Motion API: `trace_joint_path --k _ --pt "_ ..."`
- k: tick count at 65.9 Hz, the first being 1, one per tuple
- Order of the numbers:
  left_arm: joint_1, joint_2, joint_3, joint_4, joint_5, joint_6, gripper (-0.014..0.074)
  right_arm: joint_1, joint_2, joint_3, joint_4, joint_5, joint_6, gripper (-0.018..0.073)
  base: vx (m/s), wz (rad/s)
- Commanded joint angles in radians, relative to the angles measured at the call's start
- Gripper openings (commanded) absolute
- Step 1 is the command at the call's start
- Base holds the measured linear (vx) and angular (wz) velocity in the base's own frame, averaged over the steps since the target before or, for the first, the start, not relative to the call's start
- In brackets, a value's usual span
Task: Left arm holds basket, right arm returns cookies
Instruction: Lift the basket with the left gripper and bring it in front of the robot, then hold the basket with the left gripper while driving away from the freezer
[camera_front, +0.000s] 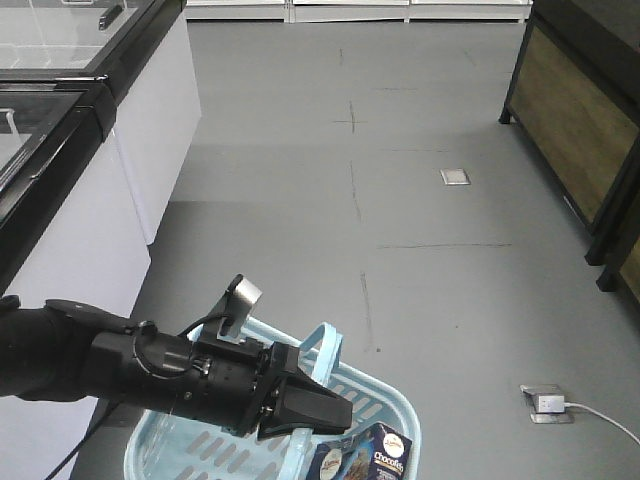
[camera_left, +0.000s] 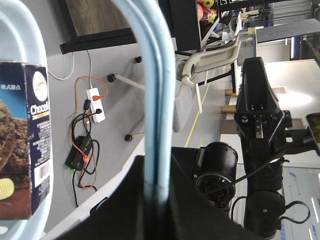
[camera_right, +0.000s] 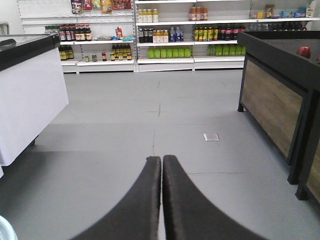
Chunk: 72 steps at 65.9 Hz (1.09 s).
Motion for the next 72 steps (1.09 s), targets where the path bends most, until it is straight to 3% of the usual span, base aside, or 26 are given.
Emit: trace_joint_path --k 1,27,72 --pt "-0.007 -0.055 -0.020 -0.085 0.081 0.027 -0.0007 0.000 -0.010 -0.001 -0.004 -0.078 -0.001 -0.0008 0.00 0.00" --pt "-0.008 -0.055 -0.020 -0.080 -0.071 0.027 -0.0007 0.000 -0.010 -0.001 -0.004 -0.078 -0.001 -0.0008 0.00 0.00" --pt "-0.008 -0.055 -0.020 -0.080 -0.075 0.027 -0.0007 0.000 -0.010 -0.001 -0.004 -0.078 -0.001 -0.0008 0.00 0.00"
